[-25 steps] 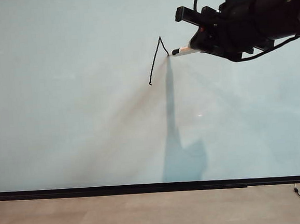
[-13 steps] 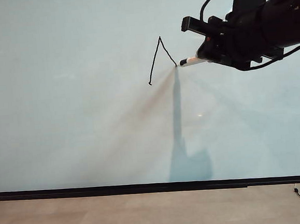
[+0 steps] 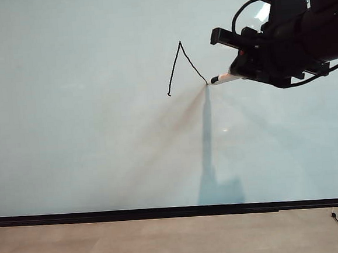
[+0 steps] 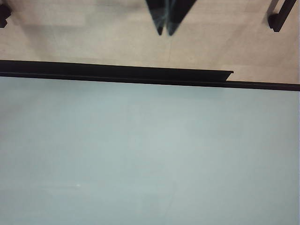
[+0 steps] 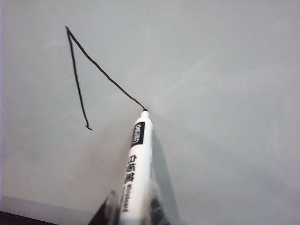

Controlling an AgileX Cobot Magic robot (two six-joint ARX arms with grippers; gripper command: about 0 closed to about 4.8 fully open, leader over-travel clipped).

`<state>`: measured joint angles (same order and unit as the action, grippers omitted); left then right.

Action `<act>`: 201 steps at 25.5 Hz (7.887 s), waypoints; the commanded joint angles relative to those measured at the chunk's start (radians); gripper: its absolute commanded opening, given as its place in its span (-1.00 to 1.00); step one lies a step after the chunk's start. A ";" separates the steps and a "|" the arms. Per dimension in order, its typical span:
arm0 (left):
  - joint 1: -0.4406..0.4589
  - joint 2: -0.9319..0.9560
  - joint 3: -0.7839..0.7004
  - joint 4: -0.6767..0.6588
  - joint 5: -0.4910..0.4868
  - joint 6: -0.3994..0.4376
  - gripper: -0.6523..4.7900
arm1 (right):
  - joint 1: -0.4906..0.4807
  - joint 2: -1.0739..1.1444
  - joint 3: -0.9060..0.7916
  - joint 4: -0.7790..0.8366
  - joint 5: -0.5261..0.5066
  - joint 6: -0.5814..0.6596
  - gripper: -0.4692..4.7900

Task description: Pick up the pen on the shelf to the right of the whiteboard and write the letter A.

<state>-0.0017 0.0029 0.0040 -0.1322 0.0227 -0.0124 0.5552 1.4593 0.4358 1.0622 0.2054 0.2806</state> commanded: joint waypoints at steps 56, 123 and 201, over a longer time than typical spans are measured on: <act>0.000 0.000 0.003 0.006 0.003 0.005 -0.78 | 0.076 -0.040 0.204 -0.272 -0.066 -0.378 -0.83; 0.000 0.000 0.003 0.006 0.003 0.005 -0.78 | 0.126 -0.684 -0.328 -0.404 0.084 -0.444 -0.83; 0.000 0.000 0.003 0.006 0.000 0.004 -0.78 | -0.645 -1.458 -0.435 -1.152 -0.260 -0.382 -0.82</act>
<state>-0.0017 0.0032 0.0040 -0.1322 0.0227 -0.0124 -0.0902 0.0017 -0.0032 -0.1036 -0.0528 -0.1047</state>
